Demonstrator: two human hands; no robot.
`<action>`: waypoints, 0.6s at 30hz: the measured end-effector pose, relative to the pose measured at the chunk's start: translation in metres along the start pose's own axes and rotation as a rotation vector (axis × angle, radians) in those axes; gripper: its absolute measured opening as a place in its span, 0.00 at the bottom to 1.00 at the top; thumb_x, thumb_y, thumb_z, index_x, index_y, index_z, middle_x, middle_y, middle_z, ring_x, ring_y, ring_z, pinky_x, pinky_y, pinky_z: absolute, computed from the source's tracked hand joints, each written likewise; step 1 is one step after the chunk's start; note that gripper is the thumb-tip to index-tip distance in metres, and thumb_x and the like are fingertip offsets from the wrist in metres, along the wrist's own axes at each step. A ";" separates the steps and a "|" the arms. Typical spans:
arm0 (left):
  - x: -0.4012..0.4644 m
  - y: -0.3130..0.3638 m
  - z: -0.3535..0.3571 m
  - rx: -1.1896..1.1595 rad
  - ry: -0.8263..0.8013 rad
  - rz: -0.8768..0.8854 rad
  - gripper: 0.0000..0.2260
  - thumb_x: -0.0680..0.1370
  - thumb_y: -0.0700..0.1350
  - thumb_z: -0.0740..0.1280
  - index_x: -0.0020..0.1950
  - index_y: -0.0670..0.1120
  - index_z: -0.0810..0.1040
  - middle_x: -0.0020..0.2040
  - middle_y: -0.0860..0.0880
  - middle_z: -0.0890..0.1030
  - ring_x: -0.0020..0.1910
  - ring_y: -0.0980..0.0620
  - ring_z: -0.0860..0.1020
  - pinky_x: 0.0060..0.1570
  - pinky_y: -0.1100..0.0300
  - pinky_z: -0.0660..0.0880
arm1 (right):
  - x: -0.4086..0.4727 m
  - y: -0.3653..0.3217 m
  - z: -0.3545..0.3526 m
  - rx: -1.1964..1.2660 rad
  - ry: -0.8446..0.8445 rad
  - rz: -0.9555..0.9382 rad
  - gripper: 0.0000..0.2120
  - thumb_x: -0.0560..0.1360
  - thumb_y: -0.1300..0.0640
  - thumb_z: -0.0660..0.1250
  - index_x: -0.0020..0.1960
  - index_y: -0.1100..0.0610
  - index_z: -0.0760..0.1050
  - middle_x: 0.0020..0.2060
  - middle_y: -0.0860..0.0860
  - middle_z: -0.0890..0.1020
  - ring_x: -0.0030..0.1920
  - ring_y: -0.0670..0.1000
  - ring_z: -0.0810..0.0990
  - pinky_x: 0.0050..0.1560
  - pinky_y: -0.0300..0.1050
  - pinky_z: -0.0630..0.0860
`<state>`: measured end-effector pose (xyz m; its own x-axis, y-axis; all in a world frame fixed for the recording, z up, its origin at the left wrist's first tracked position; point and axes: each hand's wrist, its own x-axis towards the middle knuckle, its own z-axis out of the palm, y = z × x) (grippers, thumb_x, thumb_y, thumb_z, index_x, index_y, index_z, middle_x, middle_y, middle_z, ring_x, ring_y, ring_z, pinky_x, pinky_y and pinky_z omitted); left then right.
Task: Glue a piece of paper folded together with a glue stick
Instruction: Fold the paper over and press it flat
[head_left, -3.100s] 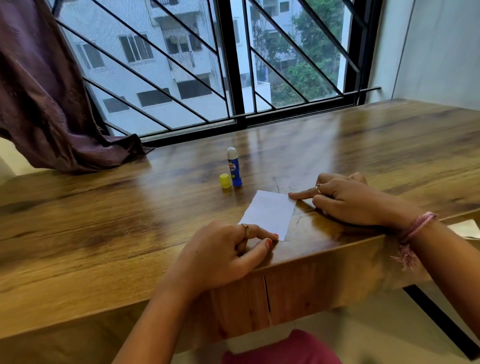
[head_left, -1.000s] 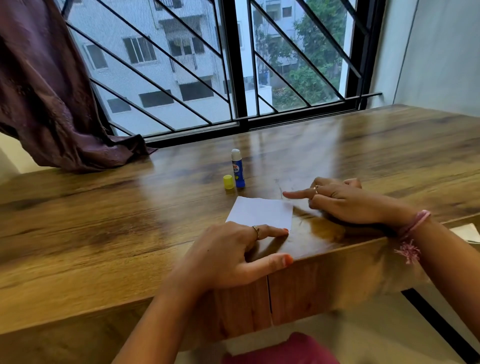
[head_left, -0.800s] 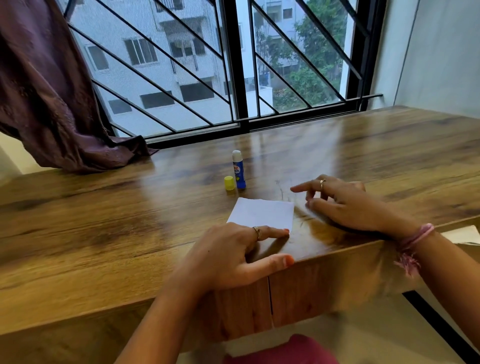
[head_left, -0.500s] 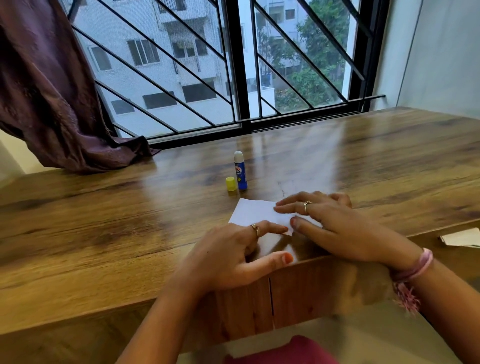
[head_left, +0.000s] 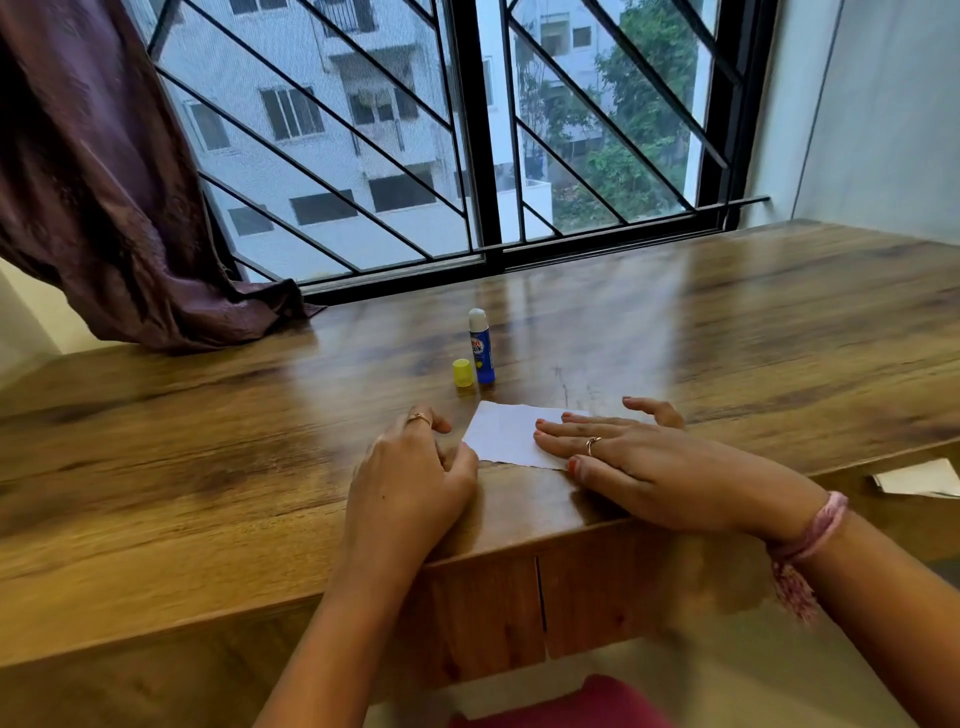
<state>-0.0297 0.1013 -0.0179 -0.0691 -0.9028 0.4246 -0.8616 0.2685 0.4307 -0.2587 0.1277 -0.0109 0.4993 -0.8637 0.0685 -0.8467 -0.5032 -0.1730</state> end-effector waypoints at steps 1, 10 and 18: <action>0.000 0.000 0.000 -0.004 -0.003 -0.012 0.12 0.75 0.54 0.64 0.56 0.53 0.72 0.42 0.55 0.75 0.45 0.52 0.76 0.49 0.51 0.77 | 0.000 0.000 -0.001 0.003 -0.004 0.002 0.22 0.80 0.43 0.42 0.74 0.38 0.53 0.73 0.32 0.53 0.72 0.30 0.46 0.69 0.41 0.36; 0.001 -0.004 -0.001 -0.069 -0.010 -0.050 0.08 0.75 0.52 0.65 0.53 0.55 0.72 0.36 0.55 0.77 0.37 0.60 0.74 0.35 0.61 0.70 | -0.009 0.015 -0.006 -0.006 -0.011 0.096 0.22 0.80 0.43 0.41 0.74 0.38 0.52 0.73 0.32 0.52 0.71 0.31 0.46 0.72 0.46 0.37; 0.002 -0.006 -0.001 -0.069 -0.040 -0.046 0.08 0.75 0.52 0.65 0.53 0.55 0.72 0.36 0.54 0.77 0.37 0.59 0.75 0.35 0.61 0.70 | -0.004 0.047 -0.010 -0.046 0.017 0.246 0.23 0.80 0.44 0.41 0.75 0.41 0.52 0.74 0.34 0.52 0.68 0.30 0.46 0.71 0.49 0.38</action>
<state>-0.0247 0.0978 -0.0189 -0.0516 -0.9271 0.3712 -0.8275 0.2478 0.5038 -0.3022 0.1078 -0.0099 0.2742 -0.9606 0.0467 -0.9500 -0.2780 -0.1418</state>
